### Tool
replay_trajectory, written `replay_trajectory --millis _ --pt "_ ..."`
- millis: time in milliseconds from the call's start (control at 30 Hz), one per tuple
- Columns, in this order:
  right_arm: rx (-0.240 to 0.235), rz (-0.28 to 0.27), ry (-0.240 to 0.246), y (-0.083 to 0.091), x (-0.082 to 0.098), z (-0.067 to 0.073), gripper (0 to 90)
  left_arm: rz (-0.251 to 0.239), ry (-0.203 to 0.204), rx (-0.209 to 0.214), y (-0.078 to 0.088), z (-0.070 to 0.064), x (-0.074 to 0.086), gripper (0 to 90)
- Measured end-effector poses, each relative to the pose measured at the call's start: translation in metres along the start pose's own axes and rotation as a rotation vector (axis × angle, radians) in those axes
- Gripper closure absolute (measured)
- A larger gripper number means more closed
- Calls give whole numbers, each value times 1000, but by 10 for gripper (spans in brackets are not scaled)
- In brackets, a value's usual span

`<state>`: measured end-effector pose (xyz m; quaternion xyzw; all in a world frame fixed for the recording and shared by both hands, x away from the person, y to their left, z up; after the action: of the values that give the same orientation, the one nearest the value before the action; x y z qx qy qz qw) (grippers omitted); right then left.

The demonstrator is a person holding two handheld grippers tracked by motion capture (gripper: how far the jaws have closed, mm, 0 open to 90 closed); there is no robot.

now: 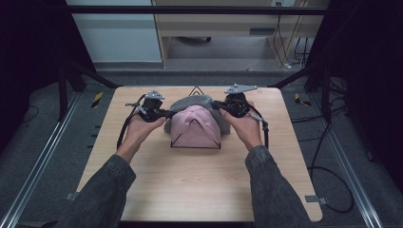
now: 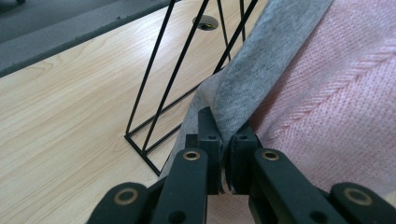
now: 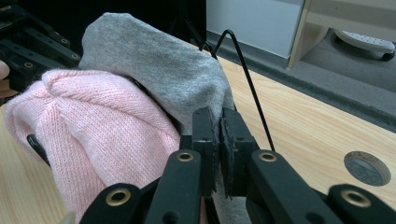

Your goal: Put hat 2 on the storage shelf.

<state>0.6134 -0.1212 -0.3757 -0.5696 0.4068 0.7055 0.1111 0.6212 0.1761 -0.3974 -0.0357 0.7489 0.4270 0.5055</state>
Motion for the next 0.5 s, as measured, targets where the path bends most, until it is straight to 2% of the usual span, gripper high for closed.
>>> replay_trajectory --millis 267,500 --pt "4 1 -3 1 5 0 855 -1 15 7 -4 -1 4 863" --pt "7 8 -13 2 9 -3 846 3 11 10 -6 -2 7 859"
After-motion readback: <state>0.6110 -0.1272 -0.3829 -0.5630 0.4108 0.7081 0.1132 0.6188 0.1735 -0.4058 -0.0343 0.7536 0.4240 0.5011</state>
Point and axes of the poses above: each handheld gripper's, and its own axes: y roughly backward along the jaws, x roughly out of its underside, z roughly to its left, the point moved 1 cm from there along -y, roughly forward along the jaws, and after that the axes turned 3 degrees about y, right-handed, at the moved point
